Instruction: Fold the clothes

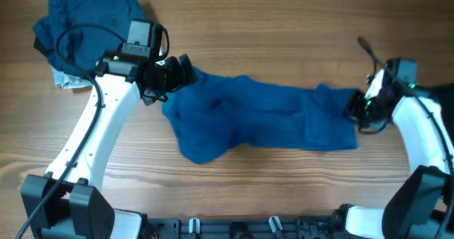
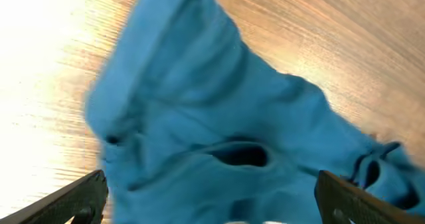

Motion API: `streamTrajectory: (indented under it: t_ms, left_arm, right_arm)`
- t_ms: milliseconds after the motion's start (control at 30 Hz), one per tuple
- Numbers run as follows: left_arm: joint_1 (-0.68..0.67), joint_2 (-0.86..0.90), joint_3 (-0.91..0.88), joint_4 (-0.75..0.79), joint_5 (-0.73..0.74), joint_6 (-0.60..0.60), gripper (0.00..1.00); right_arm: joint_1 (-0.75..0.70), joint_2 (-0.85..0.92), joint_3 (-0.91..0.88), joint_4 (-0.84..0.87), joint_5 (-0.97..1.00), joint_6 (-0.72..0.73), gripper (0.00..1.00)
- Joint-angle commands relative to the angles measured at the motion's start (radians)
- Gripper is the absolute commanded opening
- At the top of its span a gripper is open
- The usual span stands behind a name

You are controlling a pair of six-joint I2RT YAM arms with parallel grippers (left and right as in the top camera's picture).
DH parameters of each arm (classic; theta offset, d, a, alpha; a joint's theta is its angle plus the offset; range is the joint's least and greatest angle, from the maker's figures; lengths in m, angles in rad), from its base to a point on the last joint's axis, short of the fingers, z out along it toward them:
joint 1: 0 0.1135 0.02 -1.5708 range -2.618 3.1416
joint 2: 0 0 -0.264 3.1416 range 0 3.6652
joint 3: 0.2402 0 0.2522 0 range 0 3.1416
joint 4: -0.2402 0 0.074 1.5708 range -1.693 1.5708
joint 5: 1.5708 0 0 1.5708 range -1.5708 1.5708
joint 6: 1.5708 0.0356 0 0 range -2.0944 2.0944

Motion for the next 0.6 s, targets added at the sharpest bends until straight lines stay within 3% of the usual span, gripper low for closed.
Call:
streamTrajectory:
  t_ms: [0,267,567]
  left_arm:
    - [-0.002,0.004,0.005,0.006,-0.007,0.02,1.0]
    - [-0.002,0.004,0.005,0.018,-0.006,0.02,1.0]
    - [-0.002,0.004,0.005,0.017,-0.006,0.02,1.0]
  right_arm:
    - [0.028,0.001,0.113,-0.042,0.12,-0.019,0.04]
    - [0.245,0.013,0.135,-0.061,0.182,0.015,0.04]
    - [0.473,0.136,0.134,-0.016,0.173,0.151,0.04]
